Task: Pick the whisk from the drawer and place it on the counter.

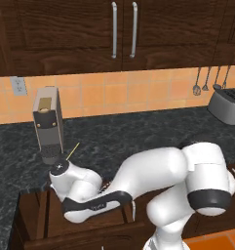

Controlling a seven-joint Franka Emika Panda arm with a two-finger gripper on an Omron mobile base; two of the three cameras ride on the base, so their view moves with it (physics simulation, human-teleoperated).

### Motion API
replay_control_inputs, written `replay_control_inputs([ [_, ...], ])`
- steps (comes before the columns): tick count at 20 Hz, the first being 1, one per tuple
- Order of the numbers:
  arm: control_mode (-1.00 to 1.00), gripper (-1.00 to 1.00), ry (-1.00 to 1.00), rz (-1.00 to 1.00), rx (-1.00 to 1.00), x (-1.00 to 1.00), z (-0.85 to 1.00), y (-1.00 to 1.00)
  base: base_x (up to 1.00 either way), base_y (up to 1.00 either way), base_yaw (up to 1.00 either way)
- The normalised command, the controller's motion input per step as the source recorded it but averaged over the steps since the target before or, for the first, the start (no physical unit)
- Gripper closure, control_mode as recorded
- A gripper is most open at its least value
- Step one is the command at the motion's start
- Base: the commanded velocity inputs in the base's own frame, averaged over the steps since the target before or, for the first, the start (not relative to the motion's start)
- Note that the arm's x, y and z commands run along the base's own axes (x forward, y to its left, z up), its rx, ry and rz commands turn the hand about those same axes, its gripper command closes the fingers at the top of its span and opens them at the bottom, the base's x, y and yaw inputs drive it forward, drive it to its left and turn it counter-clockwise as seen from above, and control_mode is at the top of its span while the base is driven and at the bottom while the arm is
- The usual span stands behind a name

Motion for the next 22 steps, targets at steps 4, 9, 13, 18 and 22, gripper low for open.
replay_control_inputs([
  [4,-1.00,1.00,-0.14,-0.01,-0.01,0.98,1.00,-0.01,0.00,0.00,0.00],
  [9,-1.00,1.00,0.20,0.00,-0.05,1.00,0.94,-0.46,0.00,0.00,0.00],
  [13,-1.00,1.00,0.17,0.02,0.03,1.00,-0.12,-0.97,0.00,0.00,0.00],
  [18,-1.00,1.00,-0.04,0.17,0.17,0.98,-0.48,-0.97,0.00,0.00,0.00],
  [22,-1.00,1.00,-0.34,0.30,0.01,0.58,-0.93,-0.53,0.00,0.00,0.00],
])
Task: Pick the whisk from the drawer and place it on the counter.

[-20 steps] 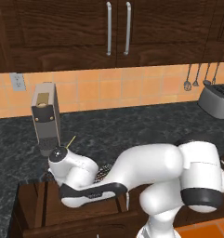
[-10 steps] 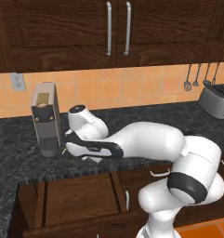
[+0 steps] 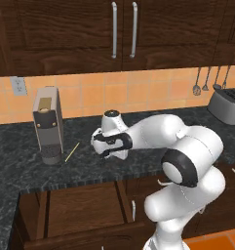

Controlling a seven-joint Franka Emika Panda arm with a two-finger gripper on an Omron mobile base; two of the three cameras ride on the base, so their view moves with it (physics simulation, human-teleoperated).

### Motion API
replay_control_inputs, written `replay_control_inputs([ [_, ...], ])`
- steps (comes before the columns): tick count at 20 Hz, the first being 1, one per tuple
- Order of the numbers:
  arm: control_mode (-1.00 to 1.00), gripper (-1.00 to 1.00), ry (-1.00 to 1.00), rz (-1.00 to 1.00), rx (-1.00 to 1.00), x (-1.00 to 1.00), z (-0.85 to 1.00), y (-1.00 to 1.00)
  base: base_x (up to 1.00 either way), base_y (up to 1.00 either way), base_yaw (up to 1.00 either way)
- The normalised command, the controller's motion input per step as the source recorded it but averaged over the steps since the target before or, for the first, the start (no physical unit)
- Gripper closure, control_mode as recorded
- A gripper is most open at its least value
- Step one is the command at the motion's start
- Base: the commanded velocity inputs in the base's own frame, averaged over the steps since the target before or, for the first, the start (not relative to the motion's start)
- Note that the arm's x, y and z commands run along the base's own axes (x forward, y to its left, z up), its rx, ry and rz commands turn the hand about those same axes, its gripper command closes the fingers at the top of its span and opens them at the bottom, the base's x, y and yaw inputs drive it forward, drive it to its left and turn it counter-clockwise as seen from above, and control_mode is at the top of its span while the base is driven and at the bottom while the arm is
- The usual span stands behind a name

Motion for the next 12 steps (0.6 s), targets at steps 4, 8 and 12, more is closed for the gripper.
replay_control_inputs([
  [4,-1.00,-1.00,-0.39,0.13,0.07,0.15,-0.26,-0.21,0.00,0.00,0.00],
  [8,-1.00,-1.00,-0.14,0.00,-0.02,-0.64,1.00,0.00,0.00,0.00,0.00],
  [12,-1.00,-1.00,-0.28,0.05,-0.05,-0.97,1.00,-0.01,0.00,0.00,0.00],
])
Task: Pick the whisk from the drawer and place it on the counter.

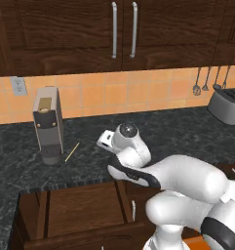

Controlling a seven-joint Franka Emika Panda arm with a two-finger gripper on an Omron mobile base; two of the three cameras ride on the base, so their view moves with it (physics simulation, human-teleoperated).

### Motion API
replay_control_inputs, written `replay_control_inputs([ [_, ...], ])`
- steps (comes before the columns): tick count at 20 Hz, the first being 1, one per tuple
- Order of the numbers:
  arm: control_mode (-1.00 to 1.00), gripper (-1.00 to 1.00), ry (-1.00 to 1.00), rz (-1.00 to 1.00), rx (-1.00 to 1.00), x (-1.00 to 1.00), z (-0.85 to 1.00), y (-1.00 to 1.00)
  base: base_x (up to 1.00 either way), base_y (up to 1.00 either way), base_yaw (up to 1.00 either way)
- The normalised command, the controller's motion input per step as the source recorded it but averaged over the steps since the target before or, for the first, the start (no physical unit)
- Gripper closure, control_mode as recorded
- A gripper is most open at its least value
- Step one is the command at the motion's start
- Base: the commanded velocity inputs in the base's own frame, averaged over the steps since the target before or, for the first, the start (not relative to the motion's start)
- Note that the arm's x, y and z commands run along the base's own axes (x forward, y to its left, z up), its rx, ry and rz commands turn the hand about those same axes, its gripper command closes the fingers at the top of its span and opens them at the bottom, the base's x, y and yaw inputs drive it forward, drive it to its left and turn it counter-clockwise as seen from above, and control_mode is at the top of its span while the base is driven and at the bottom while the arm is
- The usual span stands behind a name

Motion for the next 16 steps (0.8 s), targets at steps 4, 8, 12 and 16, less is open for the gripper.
replay_control_inputs([
  [4,-1.00,-1.00,-0.26,0.09,-0.02,-1.00,1.00,-0.07,0.00,0.00,0.00],
  [8,-1.00,-1.00,-0.29,0.05,0.00,-1.00,1.00,-0.40,0.00,0.00,0.00],
  [12,-1.00,-1.00,-0.26,0.08,0.13,-0.73,1.00,-0.80,0.00,0.00,0.00],
  [16,-1.00,-1.00,-0.26,0.03,0.29,-0.23,0.83,-0.88,0.00,0.00,0.00],
])
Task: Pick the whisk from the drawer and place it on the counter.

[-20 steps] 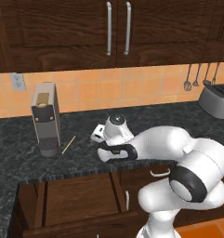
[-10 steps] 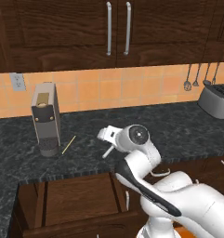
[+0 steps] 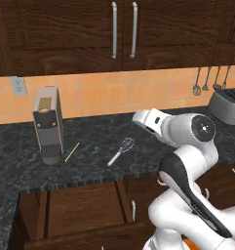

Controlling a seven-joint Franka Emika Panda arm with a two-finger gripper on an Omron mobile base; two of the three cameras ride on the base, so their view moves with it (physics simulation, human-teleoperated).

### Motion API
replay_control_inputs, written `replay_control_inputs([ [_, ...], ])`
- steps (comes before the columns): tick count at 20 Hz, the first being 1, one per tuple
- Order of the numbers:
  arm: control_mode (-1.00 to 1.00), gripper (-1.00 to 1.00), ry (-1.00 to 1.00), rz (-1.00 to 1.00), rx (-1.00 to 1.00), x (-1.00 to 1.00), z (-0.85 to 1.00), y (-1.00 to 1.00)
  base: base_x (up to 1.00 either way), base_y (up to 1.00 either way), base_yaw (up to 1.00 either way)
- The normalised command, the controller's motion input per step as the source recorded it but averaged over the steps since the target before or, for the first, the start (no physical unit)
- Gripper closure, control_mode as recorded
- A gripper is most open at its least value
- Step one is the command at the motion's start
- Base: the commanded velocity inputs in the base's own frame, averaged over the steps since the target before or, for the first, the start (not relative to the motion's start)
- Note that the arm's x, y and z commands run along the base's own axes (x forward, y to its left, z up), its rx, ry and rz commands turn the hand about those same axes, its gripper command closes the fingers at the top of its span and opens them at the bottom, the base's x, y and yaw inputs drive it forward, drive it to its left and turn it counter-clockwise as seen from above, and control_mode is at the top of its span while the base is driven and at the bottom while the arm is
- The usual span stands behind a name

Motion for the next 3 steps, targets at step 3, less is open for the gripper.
replay_control_inputs([
  [3,-1.00,-1.00,0.02,0.00,-0.07,0.02,0.00,0.03,0.00,0.00,0.00],
])
